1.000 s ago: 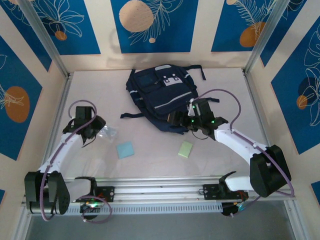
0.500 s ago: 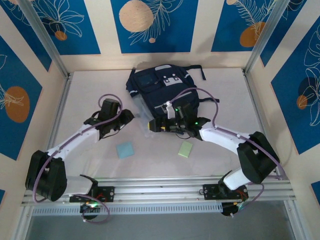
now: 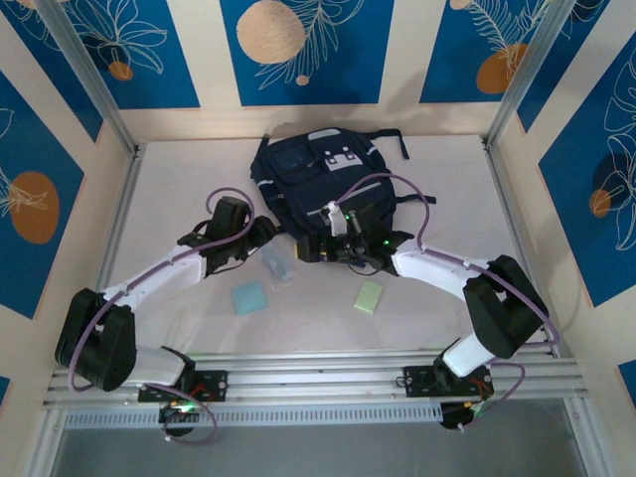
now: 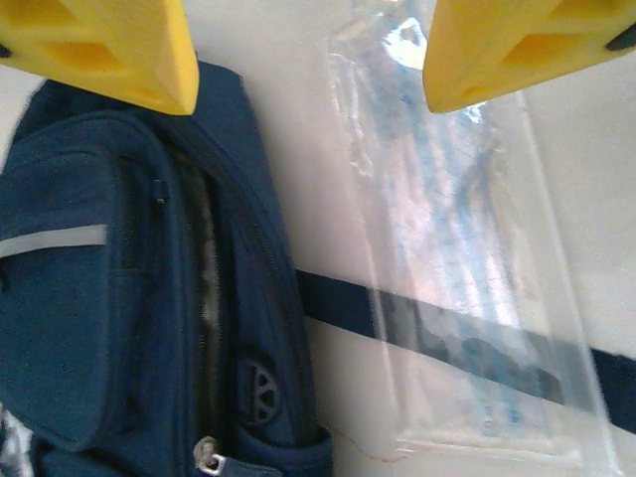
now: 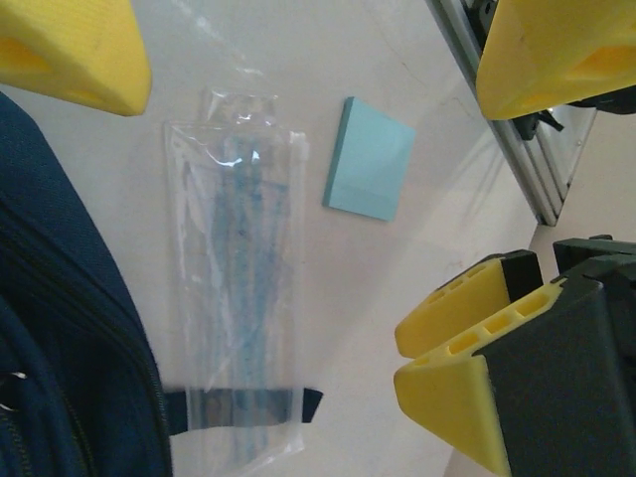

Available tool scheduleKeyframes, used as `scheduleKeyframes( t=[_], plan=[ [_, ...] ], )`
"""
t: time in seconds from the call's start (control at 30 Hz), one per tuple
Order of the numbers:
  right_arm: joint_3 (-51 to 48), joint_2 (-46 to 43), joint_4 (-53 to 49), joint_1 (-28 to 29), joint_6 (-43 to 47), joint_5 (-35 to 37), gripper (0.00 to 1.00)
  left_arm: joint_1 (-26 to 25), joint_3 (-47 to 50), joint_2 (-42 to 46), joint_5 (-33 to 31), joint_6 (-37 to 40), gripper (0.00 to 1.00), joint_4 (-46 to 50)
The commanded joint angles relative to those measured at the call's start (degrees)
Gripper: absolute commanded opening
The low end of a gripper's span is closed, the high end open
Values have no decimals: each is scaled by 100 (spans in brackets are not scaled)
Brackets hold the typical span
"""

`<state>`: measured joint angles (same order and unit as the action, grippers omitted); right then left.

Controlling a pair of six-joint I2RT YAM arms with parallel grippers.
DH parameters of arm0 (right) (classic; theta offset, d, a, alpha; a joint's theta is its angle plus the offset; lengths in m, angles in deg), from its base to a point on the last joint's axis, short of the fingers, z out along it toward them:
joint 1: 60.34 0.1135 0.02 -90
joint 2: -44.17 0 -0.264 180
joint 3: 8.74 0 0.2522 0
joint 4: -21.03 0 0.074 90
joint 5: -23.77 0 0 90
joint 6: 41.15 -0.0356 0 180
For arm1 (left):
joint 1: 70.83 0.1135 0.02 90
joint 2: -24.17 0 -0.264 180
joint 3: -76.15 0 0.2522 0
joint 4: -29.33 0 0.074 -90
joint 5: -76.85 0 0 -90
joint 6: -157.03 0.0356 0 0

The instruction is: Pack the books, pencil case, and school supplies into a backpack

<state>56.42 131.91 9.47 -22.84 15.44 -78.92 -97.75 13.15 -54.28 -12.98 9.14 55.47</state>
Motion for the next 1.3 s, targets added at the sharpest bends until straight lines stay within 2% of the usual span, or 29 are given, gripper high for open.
scheduleKeyframes(
  t=[0.0,0.13,0.2,0.47,0.57,0.8,0.93,1.27],
  plan=[
    [59,-104,-207,-5,46,186,85,-33,-166,-138,-704,518,72,634],
    [3,-84,-205,-5,-16,266,85,-24,-272,-353,-1108,686,90,962],
    [-24,-82,-177,-5,-34,318,85,-26,-216,-531,-1153,620,95,798],
    [-64,-140,-228,3,-17,338,85,96,-280,-1391,-1872,773,90,-71],
    [-101,-203,-272,3,9,413,85,143,-410,-1708,-1865,867,85,-371],
    [-105,-267,-331,3,26,519,85,196,-934,-2472,-1777,865,80,-415],
    [-94,-271,-395,-5,54,591,85,244,-1138,-2789,-1652,846,67,-391],
    [-121,-326,-436,-49,80,682,85,406,-965,-2935,-1111,823,18,-764]
  ],
)
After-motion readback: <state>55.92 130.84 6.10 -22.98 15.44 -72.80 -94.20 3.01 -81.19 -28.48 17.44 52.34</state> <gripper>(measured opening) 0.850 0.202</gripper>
